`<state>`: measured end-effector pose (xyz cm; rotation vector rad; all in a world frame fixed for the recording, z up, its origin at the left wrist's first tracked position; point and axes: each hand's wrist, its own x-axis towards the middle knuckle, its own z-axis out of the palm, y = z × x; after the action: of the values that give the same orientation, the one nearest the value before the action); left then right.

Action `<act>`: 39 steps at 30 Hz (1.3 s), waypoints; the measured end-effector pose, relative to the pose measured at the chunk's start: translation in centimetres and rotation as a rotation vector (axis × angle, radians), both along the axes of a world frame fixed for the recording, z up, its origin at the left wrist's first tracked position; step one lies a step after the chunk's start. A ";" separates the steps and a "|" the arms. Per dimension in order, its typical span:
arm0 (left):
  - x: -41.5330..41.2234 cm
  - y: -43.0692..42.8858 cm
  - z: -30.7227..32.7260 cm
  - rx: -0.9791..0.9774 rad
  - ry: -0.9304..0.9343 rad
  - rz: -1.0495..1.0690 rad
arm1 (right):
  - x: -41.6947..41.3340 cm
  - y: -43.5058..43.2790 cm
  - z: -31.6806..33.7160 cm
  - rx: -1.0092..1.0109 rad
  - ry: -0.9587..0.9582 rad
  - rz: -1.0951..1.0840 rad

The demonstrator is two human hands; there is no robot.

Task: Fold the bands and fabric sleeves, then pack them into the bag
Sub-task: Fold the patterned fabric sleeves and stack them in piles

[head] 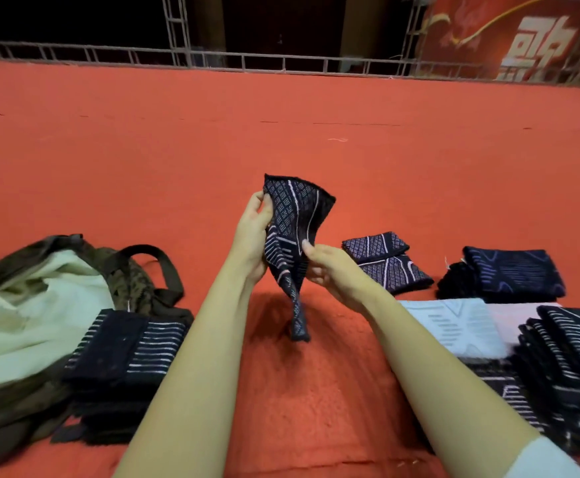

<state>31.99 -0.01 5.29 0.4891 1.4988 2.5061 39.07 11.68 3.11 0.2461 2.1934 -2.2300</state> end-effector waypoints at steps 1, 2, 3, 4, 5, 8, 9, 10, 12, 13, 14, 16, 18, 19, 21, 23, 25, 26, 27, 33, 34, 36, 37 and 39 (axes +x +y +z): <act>0.0 -0.4 -0.1 -0.053 -0.002 0.070 | 0.7 -0.3 -0.4 -0.005 0.032 -0.028; 0.0 -0.8 -0.5 -0.141 -0.008 0.143 | 1.1 -0.5 -0.9 -0.008 0.069 -0.114; -0.1 -1.2 -1.0 -0.244 -0.023 0.209 | 1.4 -0.6 -1.2 0.002 0.102 -0.194; 0.1 -1.7 -1.5 -0.359 -0.044 0.240 | 1.8 -0.7 -1.4 0.040 0.122 -0.268; 0.4 -2.1 -2.2 -0.449 -0.058 0.231 | 2.1 -0.7 -1.7 0.090 0.131 -0.313; 2.2 -3.0 -4.6 -0.709 -0.052 0.103 | 3.1 -1.3 -2.7 0.156 0.182 -0.359; 2.9 -3.1 -5.6 -0.750 -0.054 0.049 | 3.3 -1.3 -3.1 0.167 0.206 -0.374; 3.7 -3.2 -6.5 -0.765 -0.058 0.010 | 3.3 -1.4 -3.5 0.179 0.209 -0.392; 4.9 -3.2 -8.3 -0.749 -0.032 -0.013 | 3.5 -1.7 -4.0 0.159 0.198 -0.401; 5.5 -3.3 -8.9 -0.704 -0.016 -0.020 | 3.7 -1.8 -4.2 0.113 0.188 -0.388; 6.1 -3.3 -9.3 -0.647 -0.012 -0.018 | 3.9 -1.9 -4.2 0.052 0.186 -0.366; 6.8 -3.6 -9.3 -0.506 -0.020 0.007 | 4.8 -2.1 -4.2 -0.023 0.205 -0.280; 7.1 -4.3 -9.1 -0.318 -0.027 -0.005 | 5.4 -1.9 -4.3 -0.054 0.258 -0.186; 7.1 -4.7 -9.0 -0.248 -0.003 -0.015 | 5.7 -1.8 -4.2 -0.056 0.295 -0.152; 7.0 -5.1 -8.9 -0.253 0.140 0.019 | 5.7 -1.4 -4.0 0.045 0.357 -0.146; 6.6 -4.8 -9.2 -0.442 0.256 0.145 | 4.8 -0.9 -4.9 0.217 0.352 -0.201; 6.3 -4.0 -10.2 -0.697 0.276 0.268 | 4.2 -0.8 -6.4 0.332 0.214 -0.271; 6.4 -3.7 -10.8 -0.822 0.247 0.301 | 4.1 -0.9 -7.3 0.359 0.116 -0.296; 6.6 -3.6 -11.6 -0.920 0.222 0.317 | 4.3 -1.0 -8.2 0.370 0.045 -0.305; 7.1 -3.9 -12.9 -1.002 0.338 0.346 | 7.0 -1.5 -10.2 0.501 0.203 -0.271; 7.3 -3.9 -13.0 -1.024 0.362 0.366 | 7.1 -1.6 -10.4 0.567 0.239 -0.260; 8.0 -3.6 -13.1 -1.127 0.453 0.417 | 7.2 -1.9 -10.9 0.699 0.273 -0.256; 8.3 -3.6 -13.1 -1.192 0.511 0.444 | 7.2 -2.0 -11.0 0.766 0.280 -0.265; 8.8 -3.8 -12.9 -1.272 0.617 0.449 | 7.1 -2.0 -11.1 0.873 0.285 -0.287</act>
<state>40.80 -3.82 -7.63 0.7072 3.2056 1.0531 46.18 9.70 -8.04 0.2559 3.3491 -1.2829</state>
